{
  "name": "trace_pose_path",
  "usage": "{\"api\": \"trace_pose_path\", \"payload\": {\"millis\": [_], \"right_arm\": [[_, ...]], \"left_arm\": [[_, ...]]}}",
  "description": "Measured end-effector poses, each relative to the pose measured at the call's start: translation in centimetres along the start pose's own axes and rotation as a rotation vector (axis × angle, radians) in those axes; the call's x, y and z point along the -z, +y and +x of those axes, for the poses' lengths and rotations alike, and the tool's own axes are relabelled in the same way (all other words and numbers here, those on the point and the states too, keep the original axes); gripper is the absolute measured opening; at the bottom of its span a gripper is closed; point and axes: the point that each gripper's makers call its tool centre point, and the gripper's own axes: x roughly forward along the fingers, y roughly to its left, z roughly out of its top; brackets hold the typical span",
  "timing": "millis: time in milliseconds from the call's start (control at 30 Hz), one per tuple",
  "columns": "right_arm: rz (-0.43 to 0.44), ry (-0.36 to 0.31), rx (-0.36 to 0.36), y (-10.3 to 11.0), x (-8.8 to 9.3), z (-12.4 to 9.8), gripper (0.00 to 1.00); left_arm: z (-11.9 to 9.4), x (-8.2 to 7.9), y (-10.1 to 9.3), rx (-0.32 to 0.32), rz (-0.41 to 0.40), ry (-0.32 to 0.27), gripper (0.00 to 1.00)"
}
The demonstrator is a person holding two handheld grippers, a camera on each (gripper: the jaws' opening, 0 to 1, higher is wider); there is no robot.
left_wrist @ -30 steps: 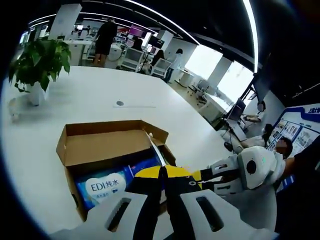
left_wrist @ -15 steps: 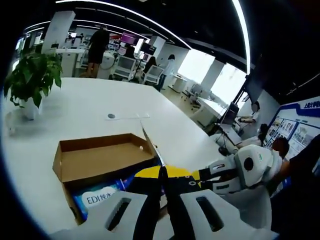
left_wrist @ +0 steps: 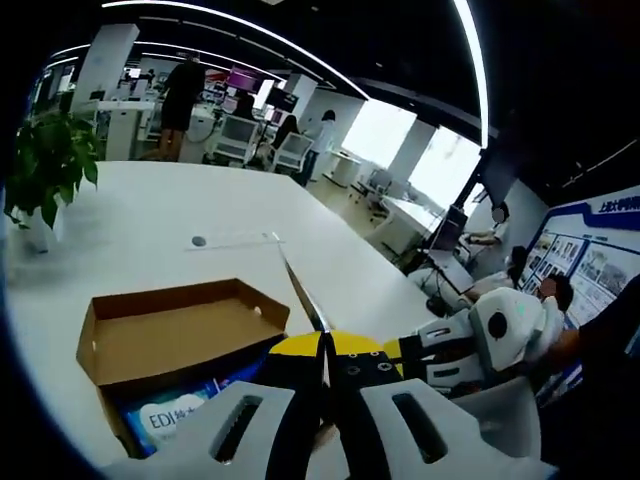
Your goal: Operate the shoe box by opening the lid, removing the specified soft item, and placing it in the target area until the item is outside and the box remains undamaged.
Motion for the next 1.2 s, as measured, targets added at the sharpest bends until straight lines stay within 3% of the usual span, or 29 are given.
{"api": "trace_pose_path", "payload": {"millis": [733, 1200], "right_arm": [[0.041, 0.096, 0.046, -3.3, 6.5, -1.4, 0.0], [0.055, 0.185, 0.072, -4.9, 12.1, -0.8, 0.0]], "left_arm": [[7.2, 2.6, -1.6, 0.024, 0.006, 0.09, 0.0], [11.7, 6.5, -0.7, 0.007, -0.021, 0.175, 0.0]]}}
